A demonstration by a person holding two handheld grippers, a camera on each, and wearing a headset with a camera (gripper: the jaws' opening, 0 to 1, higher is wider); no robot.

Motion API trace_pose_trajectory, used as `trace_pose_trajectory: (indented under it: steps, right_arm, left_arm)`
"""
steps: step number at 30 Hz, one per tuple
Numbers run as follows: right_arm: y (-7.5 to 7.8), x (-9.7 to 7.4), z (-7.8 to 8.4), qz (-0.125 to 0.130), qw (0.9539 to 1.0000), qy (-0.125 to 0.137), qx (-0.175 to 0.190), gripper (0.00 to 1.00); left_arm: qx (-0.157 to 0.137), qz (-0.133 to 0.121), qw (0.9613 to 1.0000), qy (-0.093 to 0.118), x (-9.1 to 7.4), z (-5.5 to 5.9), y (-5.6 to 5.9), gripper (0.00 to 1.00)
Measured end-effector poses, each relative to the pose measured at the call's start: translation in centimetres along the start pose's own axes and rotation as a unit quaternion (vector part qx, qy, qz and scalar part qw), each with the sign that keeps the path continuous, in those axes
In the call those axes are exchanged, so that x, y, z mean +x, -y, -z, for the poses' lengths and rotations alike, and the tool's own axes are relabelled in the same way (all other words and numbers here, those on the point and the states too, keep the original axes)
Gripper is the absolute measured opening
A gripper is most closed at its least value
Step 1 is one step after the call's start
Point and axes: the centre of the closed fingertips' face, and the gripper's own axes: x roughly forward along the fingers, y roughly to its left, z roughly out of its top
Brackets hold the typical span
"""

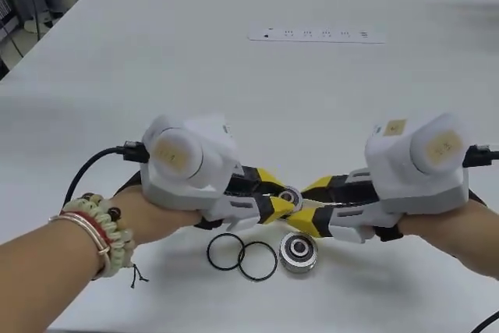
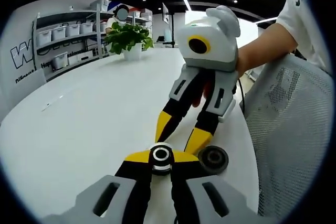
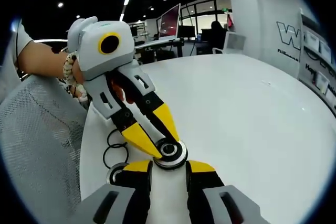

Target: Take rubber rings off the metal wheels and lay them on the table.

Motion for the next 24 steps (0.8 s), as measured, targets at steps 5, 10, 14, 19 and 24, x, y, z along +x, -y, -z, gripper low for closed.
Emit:
trace_pose_trajectory:
  steps: [5,10,14,19,24]
  right_arm:
    - [0.16,-0.12,-0.14,-0.001,1.0,0.005,0.004,0.2]
    - [0.07,-0.17,-0.06,-0.003,0.9998,-0.001,-0.018,0.18]
    - [0.03,-0.23,0.02,-0.004,0.9996,-0.003,-0.026,0.17]
    - [-0.07,-0.29,0.05,-0.006,0.9993,-0.006,-0.037,0.17]
    - [-0.12,-0.39,0.1,-0.009,0.9992,-0.007,-0.038,0.17]
  left_arm:
    - [-0.007,0.001,1.0,0.001,-0.16,-0.03,0.23,0.08]
    - [-0.01,0.001,0.9999,0.002,-0.22,-0.06,0.33,0.08]
    - [-0.01,0.001,0.9999,0.002,-0.24,-0.08,0.46,0.08]
    - [-0.009,0.001,1.0,0.002,-0.23,-0.09,0.49,0.08]
    - [-0.008,0.002,1.0,0.003,-0.19,-0.14,0.58,0.08]
